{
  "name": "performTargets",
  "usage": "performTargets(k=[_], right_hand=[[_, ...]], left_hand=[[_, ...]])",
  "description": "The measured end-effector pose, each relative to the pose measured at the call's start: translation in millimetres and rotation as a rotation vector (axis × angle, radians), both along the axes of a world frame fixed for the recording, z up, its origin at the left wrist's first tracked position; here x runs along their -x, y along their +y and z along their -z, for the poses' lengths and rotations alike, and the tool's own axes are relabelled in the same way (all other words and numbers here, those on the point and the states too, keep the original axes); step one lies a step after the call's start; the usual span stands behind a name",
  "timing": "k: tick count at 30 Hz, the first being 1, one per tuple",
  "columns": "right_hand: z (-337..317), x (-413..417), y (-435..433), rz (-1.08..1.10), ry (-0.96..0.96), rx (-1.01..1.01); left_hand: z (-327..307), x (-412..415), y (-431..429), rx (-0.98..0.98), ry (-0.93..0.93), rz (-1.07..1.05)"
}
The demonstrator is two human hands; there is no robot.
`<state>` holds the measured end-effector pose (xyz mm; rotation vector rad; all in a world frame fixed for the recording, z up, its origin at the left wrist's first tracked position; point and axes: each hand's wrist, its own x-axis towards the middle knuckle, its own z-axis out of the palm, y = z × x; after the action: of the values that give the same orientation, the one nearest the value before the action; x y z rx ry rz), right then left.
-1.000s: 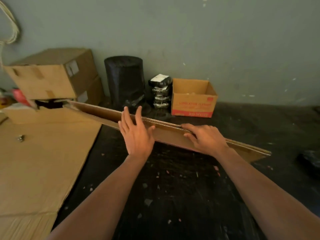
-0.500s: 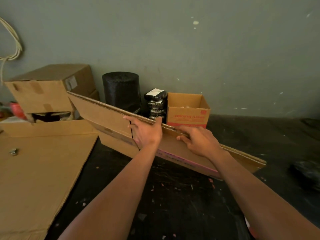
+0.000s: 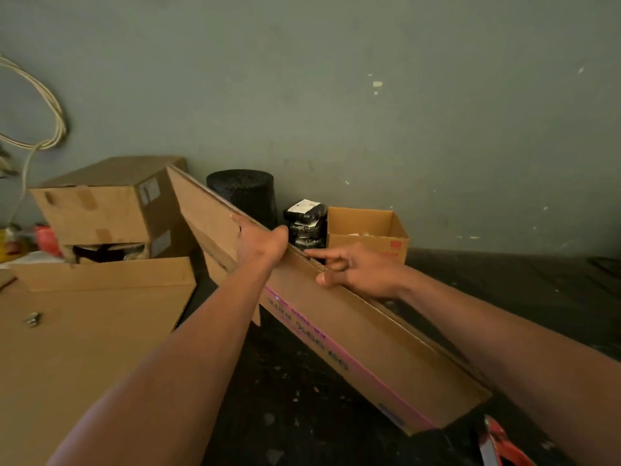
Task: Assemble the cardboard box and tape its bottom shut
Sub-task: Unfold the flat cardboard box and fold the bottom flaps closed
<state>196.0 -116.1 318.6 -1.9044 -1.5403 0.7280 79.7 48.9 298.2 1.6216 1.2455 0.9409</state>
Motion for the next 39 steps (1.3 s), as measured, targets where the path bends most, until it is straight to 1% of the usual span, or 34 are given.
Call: performTargets(k=[4, 6, 10, 14, 17, 26, 28, 31, 36, 39], right_hand=[[-5, 2, 7, 0.049, 0.057, -0.089], [-2, 1, 11, 0.097, 0.091, -0.114], [22, 10, 7, 0.119, 0.067, -0.100], [31, 13, 2, 0.152, 0.186, -0.120], [32, 22, 3, 0.151, 0.172, -0.144], [34, 27, 13, 0.118, 0.219, -0.106], [34, 29, 17, 0.123, 0.193, -0.094], [30, 34, 23, 0.161, 0.096, -0.113], [22, 45, 35, 0.134, 0.027, -0.132], [21, 46, 45, 0.148, -0.073, -0.110]], left_hand=[[-22, -1, 3, -0.012, 0.026, 0.071], [-24, -3, -5, 0.005, 0.011, 0.129], [-2, -2, -27, 0.044, 0.028, 0.212], [20, 7, -33, 0.090, -0.031, 0.217], [30, 16, -35, 0.101, -0.083, 0.300], [28, 50, -23, 0.203, -0.078, 0.310], [26, 56, -22, 0.206, -0.047, 0.298], [22, 63, -22, 0.195, 0.027, 0.320], [14, 74, -21, 0.228, 0.000, 0.296], [10, 79, -21, 0.285, 0.002, 0.287]])
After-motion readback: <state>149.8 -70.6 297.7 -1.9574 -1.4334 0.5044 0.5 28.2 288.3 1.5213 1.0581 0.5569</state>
